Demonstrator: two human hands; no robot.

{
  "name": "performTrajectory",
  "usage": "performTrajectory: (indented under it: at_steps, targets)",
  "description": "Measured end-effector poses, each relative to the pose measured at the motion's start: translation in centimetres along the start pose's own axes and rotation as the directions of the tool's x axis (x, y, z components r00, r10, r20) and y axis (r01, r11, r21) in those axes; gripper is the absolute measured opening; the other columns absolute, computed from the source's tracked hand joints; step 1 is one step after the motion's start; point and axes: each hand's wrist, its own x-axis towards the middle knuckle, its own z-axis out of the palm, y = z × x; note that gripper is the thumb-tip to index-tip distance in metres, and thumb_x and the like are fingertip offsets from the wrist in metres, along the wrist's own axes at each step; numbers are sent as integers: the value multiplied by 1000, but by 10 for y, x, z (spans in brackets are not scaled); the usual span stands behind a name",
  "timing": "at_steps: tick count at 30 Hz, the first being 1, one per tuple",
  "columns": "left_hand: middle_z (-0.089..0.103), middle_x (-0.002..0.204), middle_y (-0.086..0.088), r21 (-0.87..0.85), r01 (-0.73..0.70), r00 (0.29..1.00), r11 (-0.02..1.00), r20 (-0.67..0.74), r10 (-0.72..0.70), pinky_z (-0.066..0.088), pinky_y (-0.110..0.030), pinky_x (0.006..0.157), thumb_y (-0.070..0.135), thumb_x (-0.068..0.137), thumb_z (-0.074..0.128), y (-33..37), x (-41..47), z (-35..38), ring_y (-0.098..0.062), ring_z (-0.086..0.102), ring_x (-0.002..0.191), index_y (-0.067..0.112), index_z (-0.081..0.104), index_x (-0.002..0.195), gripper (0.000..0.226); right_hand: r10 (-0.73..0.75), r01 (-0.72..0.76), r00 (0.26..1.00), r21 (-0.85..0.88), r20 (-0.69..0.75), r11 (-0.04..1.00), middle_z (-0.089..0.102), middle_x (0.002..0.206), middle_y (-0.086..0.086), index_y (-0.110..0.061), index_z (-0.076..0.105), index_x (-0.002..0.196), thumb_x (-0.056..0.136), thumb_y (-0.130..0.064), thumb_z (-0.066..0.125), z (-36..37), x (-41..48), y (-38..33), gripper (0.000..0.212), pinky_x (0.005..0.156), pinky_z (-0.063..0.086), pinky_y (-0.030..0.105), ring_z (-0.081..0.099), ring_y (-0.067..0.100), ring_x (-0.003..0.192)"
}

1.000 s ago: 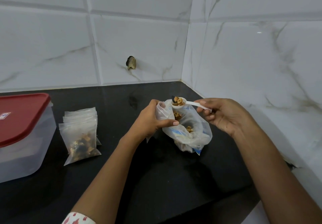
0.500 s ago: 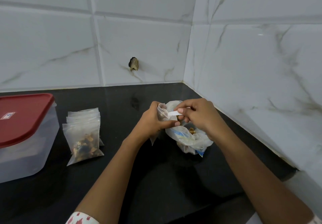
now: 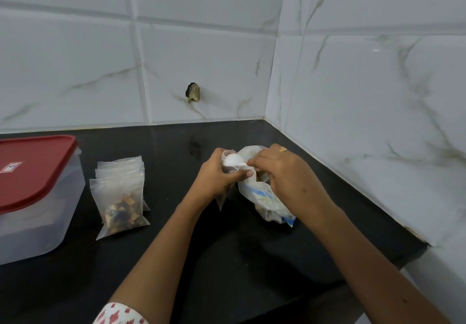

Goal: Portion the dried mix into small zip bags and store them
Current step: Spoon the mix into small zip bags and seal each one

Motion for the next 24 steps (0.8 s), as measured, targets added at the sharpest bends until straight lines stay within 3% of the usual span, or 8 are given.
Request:
performTrajectory:
  at_steps: [4,8,11,14,16,19,21,24]
  targets:
    - [56,97,14,-11,-15,999,1000,-32,14,46,-5,59,28,73,77,0,1,-1,1,57,84,22,49,112,49,-39,38,999,-25,-37,999,71,76,6,-9,74,80,56,5,61,2,2,2,31,56,54,25,66,25,68]
    - [57,97,17,-28,-19,999,999,-26,18,47,-9,61,28,73,77,1,0,1,1,57,87,21,50,112,48,270,-244,961,276,-60,930,72,85,5,-11,75,94,80,2,57,-7,1,0,26,70,53,23,66,15,77]
    - [56,97,18,-26,-20,1000,999,-18,19,44,-13,65,29,74,77,2,-1,1,2,55,89,23,48,112,48,542,-481,837,566,71,669,67,67,-8,-17,74,93,86,-4,60,-13,-1,4,21,58,45,5,60,-3,56]
    - [53,95,22,-13,-19,1000,1000,-10,19,44,-11,62,29,74,76,3,-1,1,5,53,85,25,48,110,45,621,-552,741,758,255,347,68,69,3,-11,72,94,87,0,57,-17,-3,12,20,54,49,12,59,4,53]
    - [52,92,24,-2,-26,1000,1000,-16,25,43,-10,60,29,75,75,4,-1,1,7,52,83,29,48,104,39,674,-571,679,786,291,237,69,73,7,-8,71,96,88,-1,57,-17,-4,19,19,57,49,18,60,9,58]
    - [55,91,22,-1,-39,999,999,-31,39,43,-8,60,30,76,74,4,-1,1,6,54,84,35,48,94,32,765,-653,627,634,147,414,70,80,7,-8,70,101,89,-7,57,-6,-11,33,18,66,50,23,61,13,65]
    - [55,91,21,-6,-38,998,999,-45,38,43,-8,60,30,77,74,4,-1,0,6,54,83,33,48,96,32,745,-718,661,367,93,591,69,96,9,-11,69,107,90,-11,56,5,-15,35,22,72,49,22,61,14,72]
    - [54,92,20,-19,-36,997,999,-68,35,43,-12,63,28,78,73,3,0,1,5,53,85,27,48,104,36,665,-672,709,-62,235,738,64,112,6,-21,62,122,93,-17,51,18,-9,32,31,75,48,23,55,13,77]
